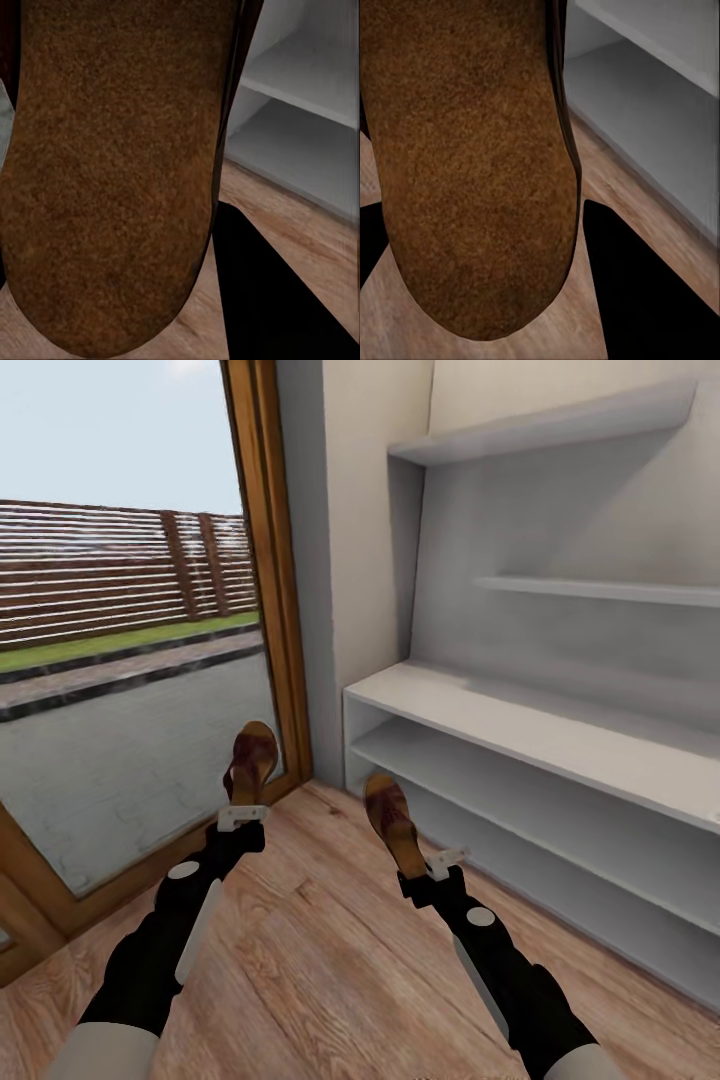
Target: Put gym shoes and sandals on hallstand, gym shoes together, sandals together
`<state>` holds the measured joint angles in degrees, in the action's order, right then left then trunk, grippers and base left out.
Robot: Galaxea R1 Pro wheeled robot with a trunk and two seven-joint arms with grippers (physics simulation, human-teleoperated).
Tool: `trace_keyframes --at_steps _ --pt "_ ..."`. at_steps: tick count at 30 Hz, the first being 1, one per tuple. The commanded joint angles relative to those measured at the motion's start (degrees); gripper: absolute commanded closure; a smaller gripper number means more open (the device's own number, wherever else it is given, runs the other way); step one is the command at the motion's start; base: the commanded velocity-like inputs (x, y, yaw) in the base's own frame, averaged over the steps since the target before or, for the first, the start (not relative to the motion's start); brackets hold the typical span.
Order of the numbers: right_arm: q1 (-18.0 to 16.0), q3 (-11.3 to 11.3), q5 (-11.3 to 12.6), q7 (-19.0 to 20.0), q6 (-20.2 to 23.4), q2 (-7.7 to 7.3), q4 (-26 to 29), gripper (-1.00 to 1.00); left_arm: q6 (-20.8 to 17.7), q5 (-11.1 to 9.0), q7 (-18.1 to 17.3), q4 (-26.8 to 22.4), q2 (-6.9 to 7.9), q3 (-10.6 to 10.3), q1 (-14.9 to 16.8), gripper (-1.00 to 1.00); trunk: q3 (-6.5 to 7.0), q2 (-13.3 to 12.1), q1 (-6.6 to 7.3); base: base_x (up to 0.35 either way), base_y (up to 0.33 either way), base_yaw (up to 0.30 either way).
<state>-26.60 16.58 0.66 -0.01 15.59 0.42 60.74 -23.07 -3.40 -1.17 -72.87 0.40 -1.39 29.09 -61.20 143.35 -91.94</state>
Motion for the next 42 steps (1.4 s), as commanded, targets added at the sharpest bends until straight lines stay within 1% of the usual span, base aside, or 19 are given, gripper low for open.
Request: trace_keyframes --at_steps 1,10,20,34,42 --pt "0.0 0.0 0.2 -0.1 0.4 0.01 0.1 1.0 -0.3 -0.1 -0.1 -0.1 0.04 0.0 0.0 1.0 -0.02 0.0 0.01 0.0 0.301 -0.279" --pt "0.0 0.0 0.2 -0.1 0.4 0.02 0.1 1.0 -0.3 -0.2 -0.1 -0.1 0.04 0.0 0.0 1.0 0.27 0.0 0.01 0.01 0.253 -0.279" --pt "0.0 0.0 0.2 -0.1 0.4 -0.01 0.1 1.0 -0.3 -0.2 -0.1 -0.1 0.04 0.0 0.0 1.0 0.59 0.0 0.01 0.165 0.289 -0.279" --pt "0.0 0.0 0.2 -0.1 0.4 0.0 0.1 1.0 -0.3 -0.2 -0.1 -0.1 0.04 0.0 0.0 1.0 1.04 0.0 0.01 0.02 0.035 -0.279" --pt "0.0 0.0 0.2 -0.1 0.4 0.01 0.1 1.0 -0.3 -0.2 -0.1 -0.1 0.04 0.0 0.0 1.0 1.3 0.0 0.01 0.091 0.227 -0.279"
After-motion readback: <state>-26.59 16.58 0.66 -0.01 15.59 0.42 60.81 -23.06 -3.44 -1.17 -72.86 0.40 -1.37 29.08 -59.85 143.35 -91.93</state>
